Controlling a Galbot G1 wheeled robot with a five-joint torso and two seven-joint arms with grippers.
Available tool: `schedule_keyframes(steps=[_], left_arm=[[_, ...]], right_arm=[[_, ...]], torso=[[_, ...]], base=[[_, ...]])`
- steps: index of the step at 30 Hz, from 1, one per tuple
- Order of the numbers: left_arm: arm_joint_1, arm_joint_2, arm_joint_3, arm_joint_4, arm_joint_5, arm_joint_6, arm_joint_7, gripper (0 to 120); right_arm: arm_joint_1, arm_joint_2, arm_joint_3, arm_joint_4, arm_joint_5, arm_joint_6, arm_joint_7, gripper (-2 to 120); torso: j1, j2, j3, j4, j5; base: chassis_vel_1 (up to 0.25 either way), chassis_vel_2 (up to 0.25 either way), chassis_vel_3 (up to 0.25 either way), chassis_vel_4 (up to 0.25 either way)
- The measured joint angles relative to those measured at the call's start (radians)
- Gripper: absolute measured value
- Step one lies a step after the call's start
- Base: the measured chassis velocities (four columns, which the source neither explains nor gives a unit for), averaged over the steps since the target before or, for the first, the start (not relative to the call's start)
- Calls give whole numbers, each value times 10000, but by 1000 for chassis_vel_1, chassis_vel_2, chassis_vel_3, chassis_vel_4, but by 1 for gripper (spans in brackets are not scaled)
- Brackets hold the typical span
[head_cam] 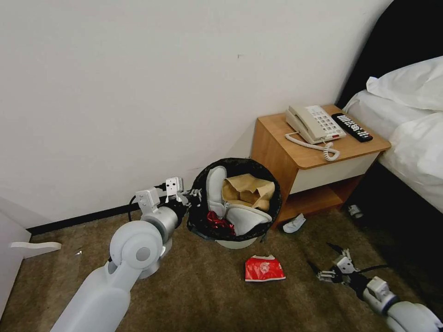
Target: Pick up the trash bin, then pick up the garbage from the floor and place it into the trash bin.
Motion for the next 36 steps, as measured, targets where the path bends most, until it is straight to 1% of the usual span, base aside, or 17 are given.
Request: schedule_keyframes(steps=[4,10,21,31,34,36], left_arm=[[-48,9,9,88,-6,1,12,4],[-92,10,35,202,-15,3,45,4],[-174,-20,83,353,-14,5,103,4],[-144,-20,90,319,-11,6,104,4],[-104,-20,86,270,-7,6,104,4],[-46,-15,85,234,14,6,100,4]], right_arm=[[580,398,-512,-375,-69,-20,-6,100],[997,758,-819,-768,-350,-23,-111,100],[1152,1100,-1239,-1101,-587,75,-251,100],[1391,1480,-1586,-1449,-762,156,-331,100],[1540,1593,-1638,-1684,-767,200,-403,100],[1820,1814,-1774,-2097,-769,218,-461,100]], torso=[[0,0,0,0,0],[0,0,0,-1,0],[0,0,0,-1,0],[0,0,0,-2,-1],[0,0,0,-1,-1],[0,0,0,-1,0]], base=[[0,0,0,0],[0,0,0,0],[0,0,0,0],[0,0,0,0],[0,0,0,0],[0,0,0,0]])
